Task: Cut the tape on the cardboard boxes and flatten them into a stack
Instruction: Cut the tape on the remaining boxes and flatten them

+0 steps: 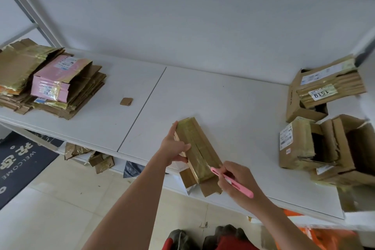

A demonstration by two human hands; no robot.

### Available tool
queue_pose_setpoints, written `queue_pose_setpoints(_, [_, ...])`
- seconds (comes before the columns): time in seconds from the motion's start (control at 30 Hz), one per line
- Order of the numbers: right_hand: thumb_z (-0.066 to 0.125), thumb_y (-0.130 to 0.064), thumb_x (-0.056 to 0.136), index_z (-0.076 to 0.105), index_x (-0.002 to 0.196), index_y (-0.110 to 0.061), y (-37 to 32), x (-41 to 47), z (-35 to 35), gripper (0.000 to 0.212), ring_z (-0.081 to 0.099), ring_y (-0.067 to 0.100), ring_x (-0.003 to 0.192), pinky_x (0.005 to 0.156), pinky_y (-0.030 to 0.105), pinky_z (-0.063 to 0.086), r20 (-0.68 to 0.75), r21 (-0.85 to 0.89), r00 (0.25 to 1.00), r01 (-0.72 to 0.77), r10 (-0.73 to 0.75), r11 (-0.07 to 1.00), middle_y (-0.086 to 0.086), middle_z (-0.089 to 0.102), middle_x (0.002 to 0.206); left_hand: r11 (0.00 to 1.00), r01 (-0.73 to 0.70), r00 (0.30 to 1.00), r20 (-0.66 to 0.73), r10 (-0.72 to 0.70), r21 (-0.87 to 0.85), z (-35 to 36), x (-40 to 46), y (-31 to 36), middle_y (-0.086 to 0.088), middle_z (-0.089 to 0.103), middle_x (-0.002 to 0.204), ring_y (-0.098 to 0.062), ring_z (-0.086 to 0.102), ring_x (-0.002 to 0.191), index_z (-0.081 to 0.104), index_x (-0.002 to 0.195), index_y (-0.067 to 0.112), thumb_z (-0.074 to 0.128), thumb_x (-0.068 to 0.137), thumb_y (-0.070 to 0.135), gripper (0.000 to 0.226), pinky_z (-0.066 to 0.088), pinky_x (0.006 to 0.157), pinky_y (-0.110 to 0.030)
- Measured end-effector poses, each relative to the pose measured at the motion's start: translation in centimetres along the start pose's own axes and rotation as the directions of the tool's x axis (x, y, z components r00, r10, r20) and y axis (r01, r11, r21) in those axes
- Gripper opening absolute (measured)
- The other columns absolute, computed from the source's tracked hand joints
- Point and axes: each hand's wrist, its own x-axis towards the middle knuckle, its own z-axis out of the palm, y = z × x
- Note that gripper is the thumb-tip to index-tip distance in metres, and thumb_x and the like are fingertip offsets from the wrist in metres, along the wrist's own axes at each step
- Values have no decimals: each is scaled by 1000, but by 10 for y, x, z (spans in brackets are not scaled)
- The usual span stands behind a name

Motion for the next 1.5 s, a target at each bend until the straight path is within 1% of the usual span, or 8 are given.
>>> queue_pose_setpoints(0.27, [63,-12,89,57,76,-25,-13,-24,-23,19,58,18,61,52,27,46,-52,73,997,-53,57,996,-3,61,70,961,-21,997,-66,40,274,6,1,3,-5,42,137,-32,56,114,12,152,48,62,88,5,92,57,80,-43])
queue_pose_setpoints(0.43, [69,-15,90,60,87,-19,-4,-38,-36,10,58,26,63,55,39,49,-321,276,921,-133,222,952,9,63,75,826,-198,968,-29,251,527,13,7,1,9,-11,163,-29,25,144,10,156,19,63,83,7,91,40,105,-39])
queue_pose_setpoints(0.53, [71,-20,90,63,85,-3,-3,-36,-35,19,66,30,70,65,47,55,-406,378,872,-112,274,919,12,71,80,700,-234,952,12,306,674,10,8,-5,8,4,161,-23,24,145,13,154,19,68,85,25,89,15,119,-53])
queue_pose_setpoints(0.67, [62,-3,92,66,88,0,-5,-31,-34,6,71,27,81,76,38,59,-416,470,850,-103,323,877,14,73,84,518,-212,927,3,374,829,4,7,-8,-1,16,156,-29,21,143,15,154,18,66,82,60,98,17,119,-48])
queue_pose_setpoints(0.83, [57,-15,98,66,90,-4,6,-24,-33,16,70,31,87,86,54,54,-421,531,819,-126,390,838,12,73,85,537,-70,910,-166,379,841,18,-7,-10,-11,24,142,-32,29,135,18,149,6,58,81,71,103,24,116,-43])
queue_pose_setpoints(0.97, [52,-13,100,65,92,0,10,-12,-38,20,70,31,92,90,45,55,-415,627,796,-102,442,773,15,72,88,622,69,854,-368,367,780,36,-18,-16,-17,26,139,-36,26,132,12,151,6,56,80,74,107,27,114,-44])
queue_pose_setpoints(1.17, [50,-9,101,56,92,-2,23,13,-40,12,68,25,91,89,38,57,-364,814,746,-35,557,579,13,69,87,405,-220,877,-2,481,887,41,-12,-21,-2,-4,164,-25,-11,151,9,156,34,32,102,50,61,1,123,-45])
queue_pose_setpoints(1.5, [59,-9,96,61,88,-4,30,21,-28,10,70,21,84,85,32,59,-310,893,705,-14,638,449,10,70,81,378,-171,955,58,291,910,39,-5,-23,1,-23,162,-21,-25,148,-8,155,37,36,93,69,83,-14,119,-41])
